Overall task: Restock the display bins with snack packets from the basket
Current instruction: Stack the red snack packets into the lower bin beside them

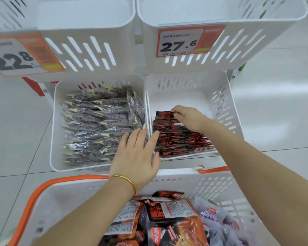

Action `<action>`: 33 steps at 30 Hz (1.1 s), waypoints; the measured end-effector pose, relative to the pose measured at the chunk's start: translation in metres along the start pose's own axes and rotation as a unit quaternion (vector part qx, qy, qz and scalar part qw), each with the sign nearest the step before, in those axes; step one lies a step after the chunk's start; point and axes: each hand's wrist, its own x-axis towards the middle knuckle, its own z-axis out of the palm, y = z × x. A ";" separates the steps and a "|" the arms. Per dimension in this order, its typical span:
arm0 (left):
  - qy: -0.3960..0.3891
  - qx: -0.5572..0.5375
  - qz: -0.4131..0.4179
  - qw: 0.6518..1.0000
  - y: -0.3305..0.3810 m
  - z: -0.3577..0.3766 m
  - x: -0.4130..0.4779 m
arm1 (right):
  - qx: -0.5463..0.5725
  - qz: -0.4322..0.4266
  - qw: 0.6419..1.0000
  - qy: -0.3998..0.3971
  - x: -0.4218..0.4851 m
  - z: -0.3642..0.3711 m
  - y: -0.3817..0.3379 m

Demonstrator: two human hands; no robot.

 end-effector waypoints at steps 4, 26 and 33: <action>0.002 -0.001 0.002 1.000 -0.001 0.002 0.001 | 0.057 0.032 0.996 -0.052 0.001 0.001 -0.010; -0.045 0.074 -0.058 0.994 0.005 -0.015 -0.006 | 0.230 0.017 0.948 0.219 -0.246 0.017 -0.053; 0.023 -0.050 -0.021 0.998 0.044 -0.047 -0.068 | 0.126 0.149 0.980 0.042 -0.295 0.093 -0.024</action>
